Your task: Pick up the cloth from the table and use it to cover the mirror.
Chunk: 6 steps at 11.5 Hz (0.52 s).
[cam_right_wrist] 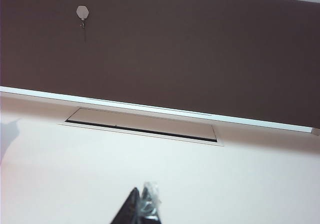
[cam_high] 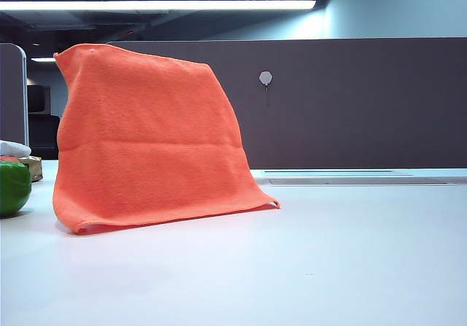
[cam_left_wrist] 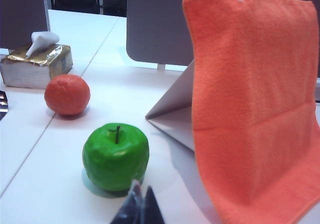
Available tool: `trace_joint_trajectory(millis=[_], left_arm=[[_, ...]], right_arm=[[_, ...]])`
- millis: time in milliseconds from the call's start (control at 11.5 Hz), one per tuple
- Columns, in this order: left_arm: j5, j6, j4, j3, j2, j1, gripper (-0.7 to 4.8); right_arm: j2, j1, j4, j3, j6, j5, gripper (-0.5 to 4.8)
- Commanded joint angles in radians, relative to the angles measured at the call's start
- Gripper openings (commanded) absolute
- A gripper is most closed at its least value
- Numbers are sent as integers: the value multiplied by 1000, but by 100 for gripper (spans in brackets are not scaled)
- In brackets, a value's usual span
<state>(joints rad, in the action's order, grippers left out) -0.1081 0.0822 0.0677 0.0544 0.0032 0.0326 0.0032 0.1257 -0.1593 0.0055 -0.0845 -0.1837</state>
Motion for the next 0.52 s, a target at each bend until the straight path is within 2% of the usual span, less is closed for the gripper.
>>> trace_joint_trajectory(millis=[87, 262, 523], left_arm=[[3, -4, -24, -29, 0, 0, -7], [3, -5, -18, -43, 0, 0, -7], [4, -33, -18, -43, 0, 0, -7]], right_arm=[[-1, -1, -17, 0, 55, -62, -6], [-1, -2, 11, 0, 112, -74, -6], [-1, -2, 13, 0, 112, -72, -6]])
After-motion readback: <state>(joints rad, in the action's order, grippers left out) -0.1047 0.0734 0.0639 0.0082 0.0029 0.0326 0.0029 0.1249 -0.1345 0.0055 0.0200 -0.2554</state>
